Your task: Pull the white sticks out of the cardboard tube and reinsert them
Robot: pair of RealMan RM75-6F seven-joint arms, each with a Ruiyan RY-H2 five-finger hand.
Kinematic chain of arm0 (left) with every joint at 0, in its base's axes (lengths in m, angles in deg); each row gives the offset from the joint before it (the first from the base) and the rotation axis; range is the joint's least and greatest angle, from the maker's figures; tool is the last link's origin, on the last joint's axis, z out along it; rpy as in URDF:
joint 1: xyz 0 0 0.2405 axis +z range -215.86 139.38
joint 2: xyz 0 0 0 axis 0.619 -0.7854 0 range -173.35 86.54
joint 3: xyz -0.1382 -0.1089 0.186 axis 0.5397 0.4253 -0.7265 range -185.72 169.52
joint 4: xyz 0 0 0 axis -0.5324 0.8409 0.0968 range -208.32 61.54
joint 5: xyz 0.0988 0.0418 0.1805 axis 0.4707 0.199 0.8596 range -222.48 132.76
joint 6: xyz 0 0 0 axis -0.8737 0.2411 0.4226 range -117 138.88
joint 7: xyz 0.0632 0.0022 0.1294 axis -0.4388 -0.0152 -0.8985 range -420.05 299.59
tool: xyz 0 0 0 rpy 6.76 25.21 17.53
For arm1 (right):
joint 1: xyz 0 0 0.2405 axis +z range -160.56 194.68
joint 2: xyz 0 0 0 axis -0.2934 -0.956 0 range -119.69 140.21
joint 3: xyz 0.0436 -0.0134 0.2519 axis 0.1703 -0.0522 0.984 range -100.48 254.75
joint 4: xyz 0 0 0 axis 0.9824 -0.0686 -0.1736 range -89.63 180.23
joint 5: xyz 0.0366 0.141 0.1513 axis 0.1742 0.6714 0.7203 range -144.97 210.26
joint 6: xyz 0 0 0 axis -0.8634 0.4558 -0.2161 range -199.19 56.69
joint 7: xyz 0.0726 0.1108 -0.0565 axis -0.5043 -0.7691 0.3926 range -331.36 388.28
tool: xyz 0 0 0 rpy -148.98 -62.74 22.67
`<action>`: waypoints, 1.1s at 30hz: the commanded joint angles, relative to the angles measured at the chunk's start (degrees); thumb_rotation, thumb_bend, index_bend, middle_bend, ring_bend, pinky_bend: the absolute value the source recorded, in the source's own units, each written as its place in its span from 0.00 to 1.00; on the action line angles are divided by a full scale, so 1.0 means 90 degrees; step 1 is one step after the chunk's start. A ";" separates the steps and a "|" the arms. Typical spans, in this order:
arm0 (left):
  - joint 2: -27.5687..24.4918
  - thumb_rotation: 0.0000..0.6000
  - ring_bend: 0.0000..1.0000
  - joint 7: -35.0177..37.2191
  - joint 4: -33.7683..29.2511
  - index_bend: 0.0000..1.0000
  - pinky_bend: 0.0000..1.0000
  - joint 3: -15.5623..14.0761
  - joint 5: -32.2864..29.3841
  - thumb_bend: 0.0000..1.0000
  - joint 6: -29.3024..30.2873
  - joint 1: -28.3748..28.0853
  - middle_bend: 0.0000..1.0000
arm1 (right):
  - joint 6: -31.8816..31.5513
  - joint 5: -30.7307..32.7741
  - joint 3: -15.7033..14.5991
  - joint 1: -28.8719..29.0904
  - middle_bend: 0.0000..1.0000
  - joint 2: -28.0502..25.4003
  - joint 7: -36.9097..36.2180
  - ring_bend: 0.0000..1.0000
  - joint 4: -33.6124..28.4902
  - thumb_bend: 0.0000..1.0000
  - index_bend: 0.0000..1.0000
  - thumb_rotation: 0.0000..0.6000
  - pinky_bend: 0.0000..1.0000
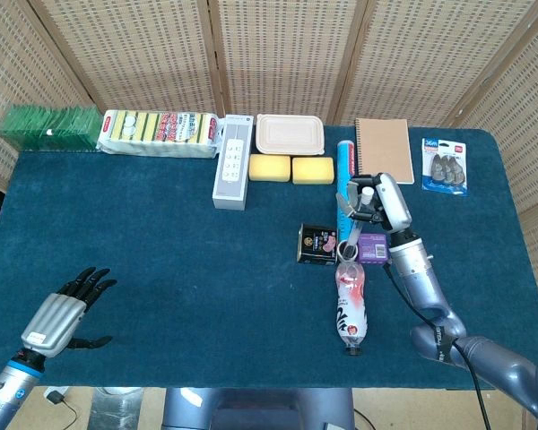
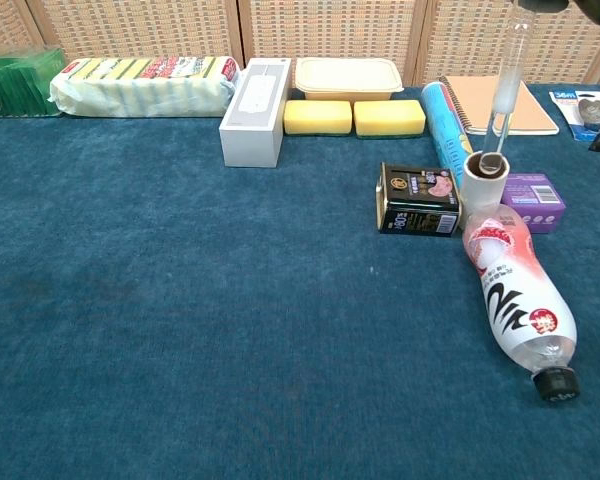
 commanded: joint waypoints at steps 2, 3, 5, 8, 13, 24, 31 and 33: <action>-0.0025 0.77 0.03 -0.0008 -0.0011 0.14 0.24 -0.0001 -0.0021 0.11 0.0009 0.0015 0.08 | -0.0019 -0.0006 0.0001 0.0004 0.99 0.0044 -0.0016 1.00 -0.0005 0.45 0.79 1.00 1.00; -0.0030 0.77 0.03 -0.0008 -0.0015 0.13 0.24 -0.0002 -0.0029 0.11 0.0005 0.0016 0.08 | -0.0018 -0.0011 -0.0006 0.0004 0.99 0.0055 -0.0018 1.00 0.0003 0.45 0.79 1.00 1.00; -0.0033 0.78 0.03 -0.0005 -0.0018 0.14 0.24 -0.0001 -0.0029 0.11 0.0006 0.0018 0.08 | -0.0027 -0.0020 -0.0012 0.0006 0.99 0.0083 -0.0028 1.00 0.0023 0.45 0.79 1.00 1.00; -0.0027 0.77 0.03 0.0004 -0.0018 0.14 0.24 -0.0003 -0.0030 0.11 -0.0001 0.0018 0.08 | -0.0020 -0.0035 -0.0019 0.0022 0.99 0.0111 -0.0030 1.00 0.0056 0.45 0.79 1.00 1.00; -0.0020 0.77 0.03 0.0008 -0.0007 0.14 0.24 -0.0006 -0.0045 0.11 -0.0030 0.0014 0.08 | 0.0036 -0.0037 0.0013 0.0102 0.99 0.0172 -0.0046 1.00 0.0146 0.45 0.79 1.00 1.00; 0.0008 0.77 0.03 -0.0019 -0.0023 0.14 0.24 0.0018 -0.0083 0.11 -0.0085 -0.0011 0.08 | 0.0139 0.0010 0.0048 0.0167 0.99 0.0199 -0.0141 1.00 0.0315 0.45 0.79 1.00 1.00; 0.0015 0.76 0.03 -0.0085 -0.0059 0.14 0.24 0.0030 -0.0115 0.11 -0.0109 -0.0016 0.08 | 0.0201 0.0004 0.0053 0.0227 0.99 0.0254 -0.0284 1.00 0.0539 0.45 0.79 1.00 1.00; 0.0013 0.77 0.03 -0.0102 -0.0075 0.14 0.24 0.0034 -0.0136 0.11 -0.0115 -0.0014 0.08 | 0.0218 -0.0001 0.0056 0.0246 0.99 0.0264 -0.0327 1.00 0.0591 0.45 0.79 1.00 1.00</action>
